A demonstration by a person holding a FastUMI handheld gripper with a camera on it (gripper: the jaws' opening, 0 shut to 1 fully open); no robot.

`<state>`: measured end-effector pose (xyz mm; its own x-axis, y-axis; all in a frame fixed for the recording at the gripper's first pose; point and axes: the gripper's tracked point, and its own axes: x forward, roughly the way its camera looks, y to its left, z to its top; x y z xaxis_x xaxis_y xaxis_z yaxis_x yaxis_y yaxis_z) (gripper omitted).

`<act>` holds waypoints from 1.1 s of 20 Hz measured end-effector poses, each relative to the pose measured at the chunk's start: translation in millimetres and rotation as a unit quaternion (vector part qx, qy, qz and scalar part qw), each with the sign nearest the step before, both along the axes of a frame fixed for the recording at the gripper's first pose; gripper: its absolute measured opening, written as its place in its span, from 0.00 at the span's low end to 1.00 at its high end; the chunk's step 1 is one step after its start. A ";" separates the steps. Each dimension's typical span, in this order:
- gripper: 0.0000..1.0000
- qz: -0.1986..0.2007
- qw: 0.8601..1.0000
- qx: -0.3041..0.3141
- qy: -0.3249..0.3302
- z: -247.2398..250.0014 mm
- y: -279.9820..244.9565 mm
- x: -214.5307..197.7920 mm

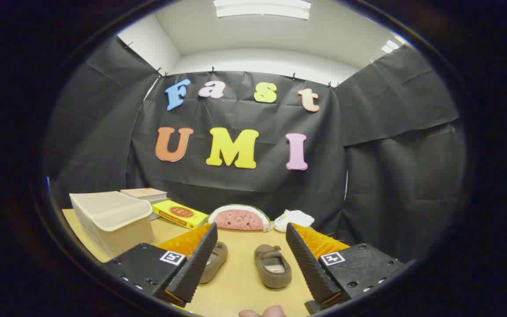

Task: Open the storage box then place both shoes into the box .Put the left shoe in first, then the right shoe, with the right side of both shoes facing outward in a uniform manner.

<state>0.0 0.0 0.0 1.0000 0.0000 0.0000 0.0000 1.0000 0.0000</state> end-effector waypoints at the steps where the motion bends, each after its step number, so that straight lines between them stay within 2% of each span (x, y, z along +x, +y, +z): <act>1: 0.95 0.001 1.000 0.000 0.002 0.8 1.7 -1.4; 7: 0.95 -0.001 1.000 -0.003 -0.008 12.7 4.7 -8.1; 22: 0.95 0.005 1.000 0.004 0.002 3.6 5.7 -2.5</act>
